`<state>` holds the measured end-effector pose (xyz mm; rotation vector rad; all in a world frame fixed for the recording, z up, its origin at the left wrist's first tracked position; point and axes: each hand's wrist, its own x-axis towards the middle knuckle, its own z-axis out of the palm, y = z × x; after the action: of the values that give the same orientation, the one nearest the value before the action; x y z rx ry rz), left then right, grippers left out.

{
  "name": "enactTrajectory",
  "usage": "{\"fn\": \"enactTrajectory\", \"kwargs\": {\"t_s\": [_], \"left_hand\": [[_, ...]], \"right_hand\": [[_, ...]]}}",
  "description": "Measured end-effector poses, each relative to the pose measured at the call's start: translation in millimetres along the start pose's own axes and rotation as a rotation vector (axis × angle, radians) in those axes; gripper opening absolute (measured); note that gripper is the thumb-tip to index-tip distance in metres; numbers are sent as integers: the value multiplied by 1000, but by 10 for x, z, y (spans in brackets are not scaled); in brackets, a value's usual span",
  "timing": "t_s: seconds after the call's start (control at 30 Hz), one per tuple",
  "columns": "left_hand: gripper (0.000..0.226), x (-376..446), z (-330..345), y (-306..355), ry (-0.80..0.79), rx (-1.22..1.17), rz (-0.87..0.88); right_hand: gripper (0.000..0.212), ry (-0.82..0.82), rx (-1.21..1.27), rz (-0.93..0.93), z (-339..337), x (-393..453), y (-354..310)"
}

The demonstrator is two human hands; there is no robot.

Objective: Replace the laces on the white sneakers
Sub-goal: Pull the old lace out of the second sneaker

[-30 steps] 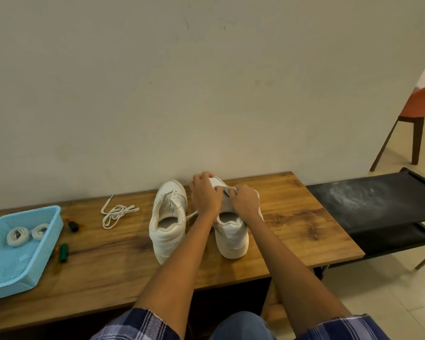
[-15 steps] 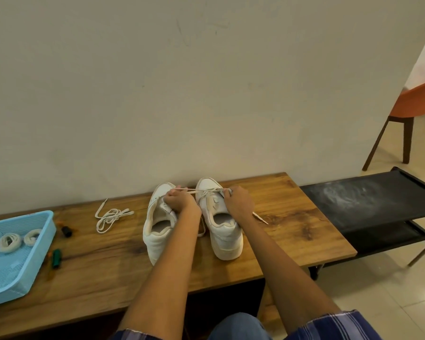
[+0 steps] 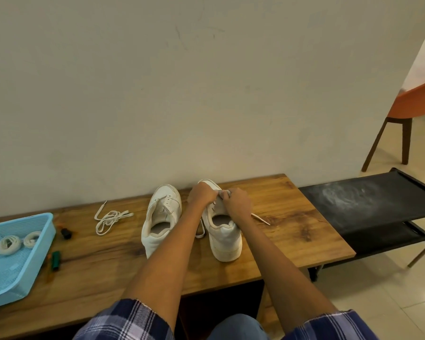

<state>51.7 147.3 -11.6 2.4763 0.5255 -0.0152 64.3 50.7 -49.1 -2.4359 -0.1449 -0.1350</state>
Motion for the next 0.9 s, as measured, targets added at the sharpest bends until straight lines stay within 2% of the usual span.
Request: {"fn": "enactTrajectory", "kwargs": {"t_s": [0.07,0.13,0.2,0.23,0.27,0.3,0.33,0.4,0.47,0.5,0.53,0.63,0.77,0.83,0.9], "left_hand": [[24,11,78,-65,67,-330,37],[18,40,92,-98,160,-827,-52],[22,72,-10,-69,225,-1394,-150],[25,99,-83,-60,259,-1606,-188],[27,121,-166,-56,283,-1702,-219],[29,118,-255,-47,299,-1627,-236],[31,121,-310,-48,303,-1414,-223],[36,123,-303,-83,252,-816,-88],[42,151,-187,-153,108,-243,59],[44,153,-120,-170,27,-63,84],[50,160,-56,-186,-32,20,75],[62,190,35,-213,-83,70,39],[44,128,0,-107,-104,78,66],[37,76,-7,-32,-89,-97,114],[35,51,-26,56,15,-523,77]], "right_hand": [[35,6,8,1,8,1,6],[36,15,17,3,11,1,16],[35,15,13,-1,3,-2,18],[35,10,7,-3,-5,-4,13],[35,5,3,-5,-12,-6,11],[35,1,4,-5,-8,-2,14],[35,-4,7,-3,-3,2,14],[35,-9,11,9,3,5,13],[35,-9,6,14,5,6,8],[35,-5,2,13,0,1,4],[35,-1,-1,11,-9,-6,-5],[33,-1,-17,3,-28,-27,-20],[34,-4,-15,8,-26,-17,2],[35,0,-5,21,-9,-8,20],[36,2,2,33,0,-9,27]]}}
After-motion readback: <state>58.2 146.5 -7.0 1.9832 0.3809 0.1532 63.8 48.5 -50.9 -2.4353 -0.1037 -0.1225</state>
